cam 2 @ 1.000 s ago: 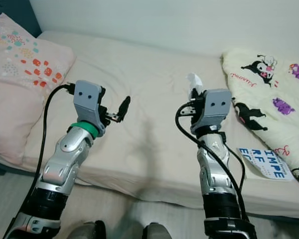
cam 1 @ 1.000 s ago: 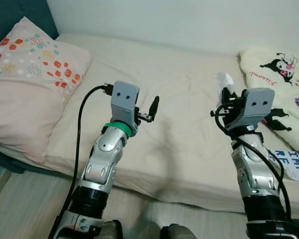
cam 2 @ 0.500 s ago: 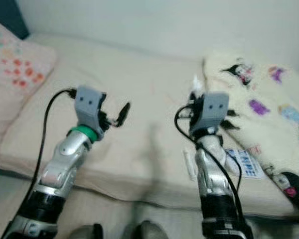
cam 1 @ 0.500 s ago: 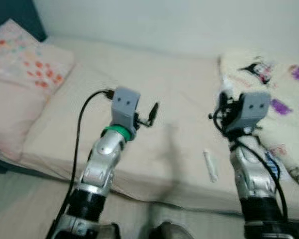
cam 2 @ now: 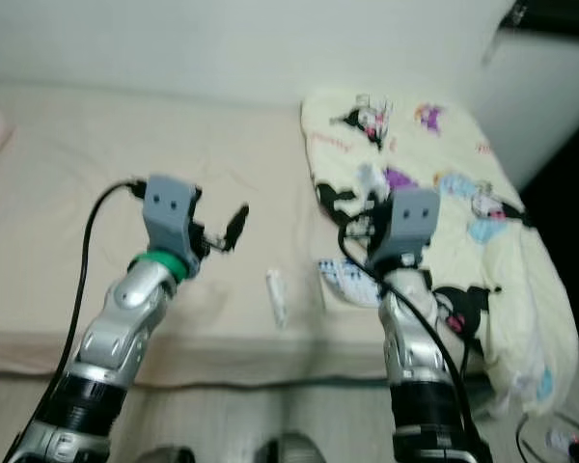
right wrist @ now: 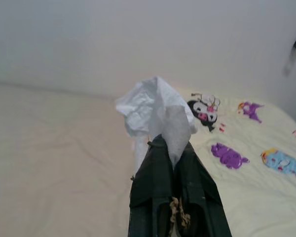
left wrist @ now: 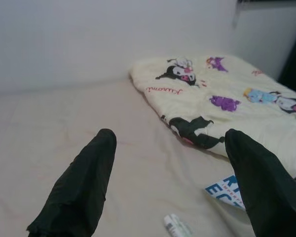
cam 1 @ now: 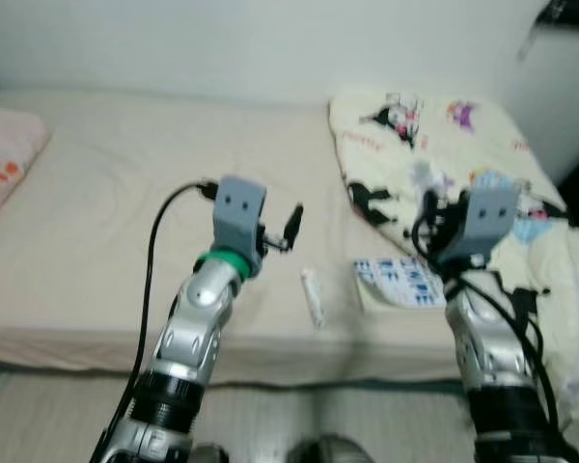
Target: Clean up the room
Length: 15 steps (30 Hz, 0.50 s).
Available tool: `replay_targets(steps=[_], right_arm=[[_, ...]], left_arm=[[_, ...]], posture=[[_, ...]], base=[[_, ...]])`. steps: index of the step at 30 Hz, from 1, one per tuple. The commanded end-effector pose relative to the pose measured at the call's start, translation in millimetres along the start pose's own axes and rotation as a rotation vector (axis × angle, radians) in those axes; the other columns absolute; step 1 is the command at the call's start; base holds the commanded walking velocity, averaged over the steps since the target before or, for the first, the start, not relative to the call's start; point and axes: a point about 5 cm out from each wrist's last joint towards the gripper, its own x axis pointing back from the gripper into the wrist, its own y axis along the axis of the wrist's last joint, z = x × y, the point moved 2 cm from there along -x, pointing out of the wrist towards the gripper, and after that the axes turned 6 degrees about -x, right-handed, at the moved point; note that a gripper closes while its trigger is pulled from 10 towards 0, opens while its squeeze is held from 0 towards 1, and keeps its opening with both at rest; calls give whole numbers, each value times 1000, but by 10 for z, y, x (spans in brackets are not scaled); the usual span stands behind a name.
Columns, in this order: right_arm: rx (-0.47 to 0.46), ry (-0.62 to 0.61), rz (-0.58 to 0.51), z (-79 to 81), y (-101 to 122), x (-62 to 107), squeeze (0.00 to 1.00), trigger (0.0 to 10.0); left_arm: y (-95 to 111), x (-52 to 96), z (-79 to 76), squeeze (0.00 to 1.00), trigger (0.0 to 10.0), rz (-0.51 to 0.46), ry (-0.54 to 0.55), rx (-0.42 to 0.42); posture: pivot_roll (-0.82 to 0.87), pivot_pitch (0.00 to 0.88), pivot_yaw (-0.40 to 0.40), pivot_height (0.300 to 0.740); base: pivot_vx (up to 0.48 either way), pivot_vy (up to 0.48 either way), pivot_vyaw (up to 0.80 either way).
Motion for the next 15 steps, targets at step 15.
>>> replay_targets(steps=[15], right_arm=[[-1,-14,24,-23,-68,50,0,10000]], left_arm=[[-81,-15,5,0,10000,53,21,-11]], posture=[[-92,40,12,740]], base=[[0,-114,0]])
